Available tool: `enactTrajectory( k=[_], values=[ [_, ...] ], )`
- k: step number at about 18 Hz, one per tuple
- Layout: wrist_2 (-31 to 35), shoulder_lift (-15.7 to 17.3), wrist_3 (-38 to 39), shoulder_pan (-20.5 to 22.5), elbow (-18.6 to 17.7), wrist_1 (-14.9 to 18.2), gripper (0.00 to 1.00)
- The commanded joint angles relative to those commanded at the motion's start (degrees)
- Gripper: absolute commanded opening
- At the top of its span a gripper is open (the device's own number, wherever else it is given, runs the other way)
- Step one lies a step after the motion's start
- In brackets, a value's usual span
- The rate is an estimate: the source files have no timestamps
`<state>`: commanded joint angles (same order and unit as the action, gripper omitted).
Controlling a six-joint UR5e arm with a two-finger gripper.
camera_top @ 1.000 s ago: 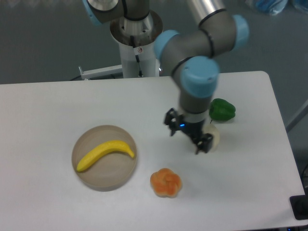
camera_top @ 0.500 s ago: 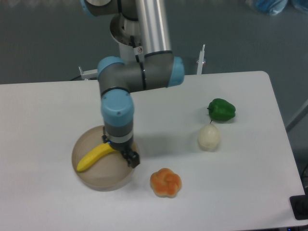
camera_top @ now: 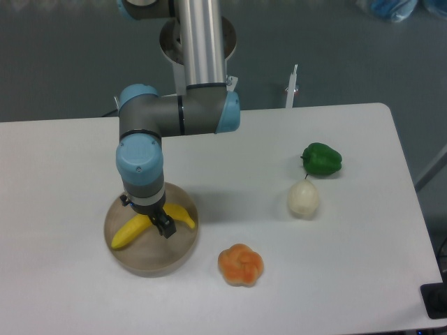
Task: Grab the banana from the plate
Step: 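Close the gripper on the middle of the yellow banana, then lift the banana up off the plate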
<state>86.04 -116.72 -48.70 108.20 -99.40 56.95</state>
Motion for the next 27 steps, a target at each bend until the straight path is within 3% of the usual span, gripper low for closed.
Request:
enactTrajectory(
  k=[6, 9, 10, 12, 15, 19, 24, 27],
  values=[
    [-0.1, -0.5, 1.8, -0.1, -1.4, -1.1, 0.99],
    [-0.2, -0.4, 3.2, -0.1, -1.8, -1.1, 0.59],
    [-0.3, -0.2, 4.7, -0.1, -1.8, -1.1, 0.4],
    [-0.3, 0.1, 5.4, -0.1, -1.8, -1.1, 0.25],
    [-0.4, 0.4, 6.6, 0.0, -1.5, -1.1, 0.13],
    [-2.9, 3.7, 6.6, 1.7, -1.1, -1.0, 0.13],
    [-4.4, 9.2, 6.3, 8.0, -1.1, 0.1, 0.13],
    [-3.6, 9.5, 3.5, 13.8, -0.8, 3.9, 0.13]
  ],
)
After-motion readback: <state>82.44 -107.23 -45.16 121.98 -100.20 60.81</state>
